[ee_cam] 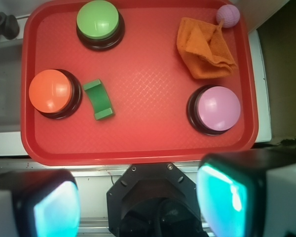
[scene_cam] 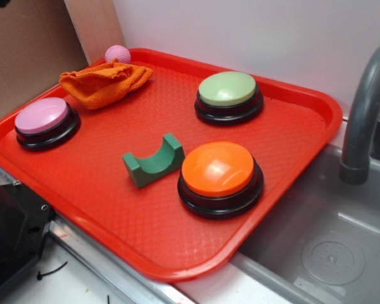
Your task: Push the orange button.
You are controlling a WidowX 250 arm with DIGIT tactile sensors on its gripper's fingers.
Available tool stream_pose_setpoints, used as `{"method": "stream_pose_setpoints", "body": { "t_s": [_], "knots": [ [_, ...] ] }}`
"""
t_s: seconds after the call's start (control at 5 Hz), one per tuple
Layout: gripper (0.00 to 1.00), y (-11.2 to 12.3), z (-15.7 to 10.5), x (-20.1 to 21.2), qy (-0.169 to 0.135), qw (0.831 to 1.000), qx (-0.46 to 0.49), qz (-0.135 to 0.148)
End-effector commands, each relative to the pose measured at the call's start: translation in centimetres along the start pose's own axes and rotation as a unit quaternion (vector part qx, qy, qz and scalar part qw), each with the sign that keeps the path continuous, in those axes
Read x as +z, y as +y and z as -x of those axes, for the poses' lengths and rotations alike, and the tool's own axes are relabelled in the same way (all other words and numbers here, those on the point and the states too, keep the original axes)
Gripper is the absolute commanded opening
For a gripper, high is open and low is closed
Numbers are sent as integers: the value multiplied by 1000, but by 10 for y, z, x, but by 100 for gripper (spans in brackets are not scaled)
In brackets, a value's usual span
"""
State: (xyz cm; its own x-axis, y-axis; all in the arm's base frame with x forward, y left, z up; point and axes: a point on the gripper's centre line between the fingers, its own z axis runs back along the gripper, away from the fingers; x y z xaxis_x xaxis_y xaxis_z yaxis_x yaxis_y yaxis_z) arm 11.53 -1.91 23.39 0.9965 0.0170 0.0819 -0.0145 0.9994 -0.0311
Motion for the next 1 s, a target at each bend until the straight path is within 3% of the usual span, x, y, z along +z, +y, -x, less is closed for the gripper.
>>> {"method": "stream_pose_setpoints", "body": {
  "t_s": [0.0, 0.2, 0.8],
  "knots": [
    [100, 0, 0, 0, 0, 1000, 0, 0],
    [100, -49, -46, -47, -12, 992, -125, 6],
    [100, -49, -46, -47, -12, 992, -125, 6]
  ]
}}
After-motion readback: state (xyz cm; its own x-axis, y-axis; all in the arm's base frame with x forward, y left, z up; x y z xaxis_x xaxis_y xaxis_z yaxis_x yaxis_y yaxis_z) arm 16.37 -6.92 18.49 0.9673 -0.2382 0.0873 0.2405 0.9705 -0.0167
